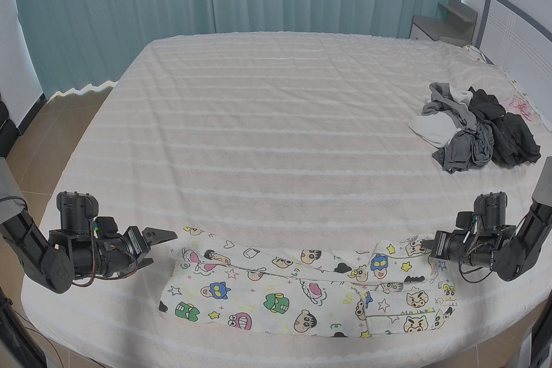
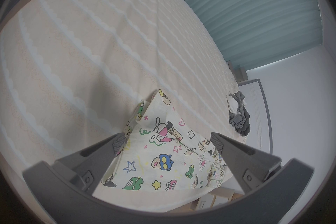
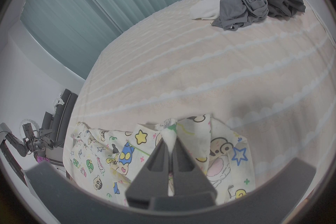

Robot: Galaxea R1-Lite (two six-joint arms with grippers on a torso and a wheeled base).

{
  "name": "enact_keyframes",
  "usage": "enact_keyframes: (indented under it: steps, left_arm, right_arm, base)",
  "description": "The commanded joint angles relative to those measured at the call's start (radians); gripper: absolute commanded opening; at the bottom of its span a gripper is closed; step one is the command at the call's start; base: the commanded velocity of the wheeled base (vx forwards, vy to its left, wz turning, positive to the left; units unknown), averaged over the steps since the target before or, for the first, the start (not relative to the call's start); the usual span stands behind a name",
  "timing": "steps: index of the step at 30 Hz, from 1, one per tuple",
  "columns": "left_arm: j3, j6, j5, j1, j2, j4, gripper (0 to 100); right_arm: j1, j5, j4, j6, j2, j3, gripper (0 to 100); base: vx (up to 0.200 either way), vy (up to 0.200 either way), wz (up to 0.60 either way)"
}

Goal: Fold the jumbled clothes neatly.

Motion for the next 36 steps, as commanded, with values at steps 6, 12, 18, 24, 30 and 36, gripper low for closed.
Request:
enact_keyframes:
  steps: [6,12,18,24,30,36]
  left_arm:
    - [0.013,-0.002,-0.002,-0.006,0.0,-0.001,100]
    - [0.019,-0.002,-0.004,-0.011,0.004,-0.001,100]
    - [0.019,-0.002,-0.004,-0.017,0.006,-0.001,100]
    - [0.024,-0.002,-0.004,-0.02,0.006,-0.001,100]
    - [0.035,-0.002,-0.005,-0.037,0.006,-0.001,100]
    - [0.038,-0.002,-0.005,-0.051,0.012,-0.001,100]
  right_arm:
    - [0.005,0.002,-0.029,-0.022,-0.036,0.056,0]
    - [-0.021,-0.004,-0.073,-0.035,0.007,0.043,100]
    - [0.024,-0.092,-0.095,-0.048,-0.112,-0.023,100]
    - [0.189,-0.139,0.218,-0.054,-0.167,-0.206,100]
    - [0.271,-0.167,0.414,-0.152,-0.05,-0.359,100]
    - [0.292,-0.215,0.442,-0.223,0.082,-0.41,100]
  base:
    - [0.0,0.0,0.0]
    - [0.0,0.0,0.0]
    - [0.0,0.0,0.0]
    - [0.0,0.0,0.0]
    - [0.0,0.0,0.0]
    - [0.0,0.0,0.0]
